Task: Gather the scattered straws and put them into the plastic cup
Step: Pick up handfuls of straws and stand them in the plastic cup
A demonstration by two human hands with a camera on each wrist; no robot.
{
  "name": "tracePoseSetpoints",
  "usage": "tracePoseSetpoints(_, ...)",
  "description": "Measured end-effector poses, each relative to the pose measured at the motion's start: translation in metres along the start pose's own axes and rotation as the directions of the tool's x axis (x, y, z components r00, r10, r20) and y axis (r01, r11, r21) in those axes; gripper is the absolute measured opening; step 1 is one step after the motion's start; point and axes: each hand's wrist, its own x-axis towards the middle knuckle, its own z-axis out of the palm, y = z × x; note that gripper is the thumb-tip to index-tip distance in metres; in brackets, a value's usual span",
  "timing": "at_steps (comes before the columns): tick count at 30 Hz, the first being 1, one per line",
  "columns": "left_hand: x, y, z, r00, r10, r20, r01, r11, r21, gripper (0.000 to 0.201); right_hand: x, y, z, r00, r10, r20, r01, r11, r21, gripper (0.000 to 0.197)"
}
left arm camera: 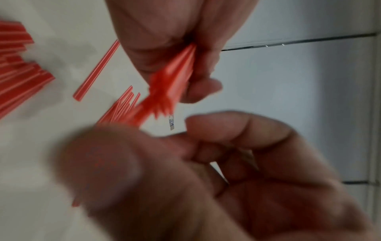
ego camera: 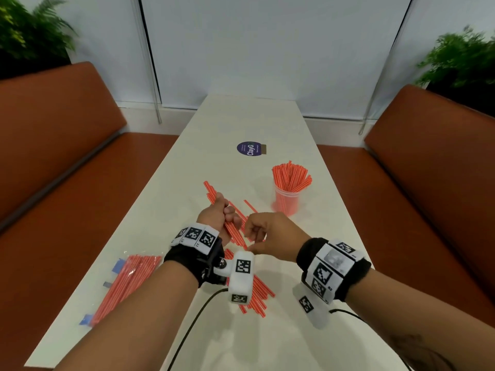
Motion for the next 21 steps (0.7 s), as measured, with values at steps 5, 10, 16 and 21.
tracePoseSetpoints(5,0.005,-0.007,-0.001,0.997,-0.055,0.058,0.056,0.998,-0.015,0.042,-0.007,-0.004,-0.001,0.988,-0.140,0.063,0.150,0.967,-0.208,0.022)
tracePoseSetpoints(10,-0.004,-0.019,0.003,0.995,-0.090,0.052,0.089,0.996,0.018,0.043,-0.006,-0.002,0.003,0.987,-0.138,0.078,0.156,0.928,-0.339,0.021)
tracePoseSetpoints(16,-0.011,-0.019,0.005,0.981,-0.100,0.167,0.036,0.935,0.353,0.044,0.008,0.007,-0.021,0.992,0.042,-0.123,-0.031,0.996,0.084,0.021)
tracePoseSetpoints(21,-0.022,-0.023,0.011,0.942,-0.190,0.278,-0.004,0.819,0.574,0.042,0.037,-0.004,-0.049,0.990,0.142,-0.023,-0.138,0.984,0.114,0.066)
